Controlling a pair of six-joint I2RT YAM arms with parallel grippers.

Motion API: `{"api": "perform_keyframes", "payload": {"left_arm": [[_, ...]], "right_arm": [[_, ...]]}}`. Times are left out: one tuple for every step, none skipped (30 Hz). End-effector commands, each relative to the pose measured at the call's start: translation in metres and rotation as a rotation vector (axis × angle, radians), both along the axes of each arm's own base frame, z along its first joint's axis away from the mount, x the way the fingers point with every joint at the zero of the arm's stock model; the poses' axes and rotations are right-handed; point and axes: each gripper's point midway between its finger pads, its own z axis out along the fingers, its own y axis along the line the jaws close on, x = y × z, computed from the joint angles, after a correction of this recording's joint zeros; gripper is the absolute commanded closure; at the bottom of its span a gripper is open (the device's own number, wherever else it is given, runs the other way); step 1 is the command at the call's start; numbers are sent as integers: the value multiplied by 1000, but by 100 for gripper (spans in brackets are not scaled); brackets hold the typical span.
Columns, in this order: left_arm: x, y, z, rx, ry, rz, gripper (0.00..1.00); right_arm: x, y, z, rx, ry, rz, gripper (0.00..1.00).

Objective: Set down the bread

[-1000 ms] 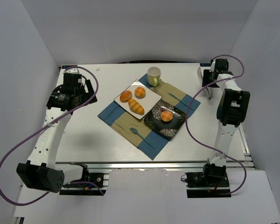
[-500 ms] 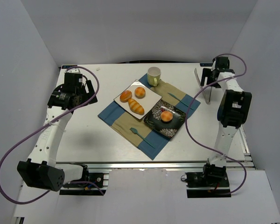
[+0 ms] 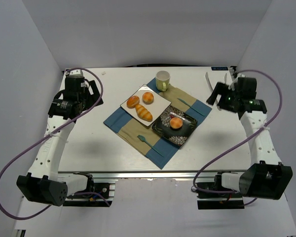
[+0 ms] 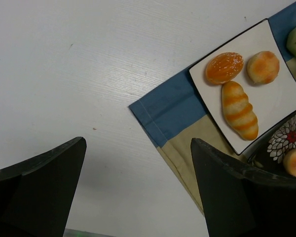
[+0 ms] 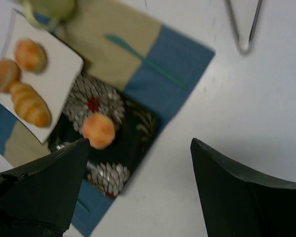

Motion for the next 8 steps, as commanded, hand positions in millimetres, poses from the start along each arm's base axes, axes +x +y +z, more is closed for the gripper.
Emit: {"api": "perform_keyframes", "payload": {"left_arm": [[2, -8, 11, -47, -67, -14, 2], [3, -9, 13, -58, -76, -13, 2], [3, -12, 13, -70, -77, -21, 2], [4, -13, 13, -80, -82, -23, 2], [4, -15, 12, -85, -83, -24, 2], [5, -16, 12, -93, -85, -29, 2], [5, -17, 12, -98, -87, -29, 2], [6, -18, 12, -99, -88, -29, 2]], "right_arm": [[-44, 11, -50, 65, 186, 19, 11], [-51, 11, -46, 57, 166, 22, 11], [-55, 10, -48, 54, 172, 19, 11], [-60, 11, -47, 49, 172, 22, 11], [-61, 11, -47, 36, 172, 33, 11], [-62, 10, -47, 27, 177, 34, 11], [-59, 6, -43, 6, 177, 22, 11], [-62, 3, -44, -10, 192, 23, 11]]}}
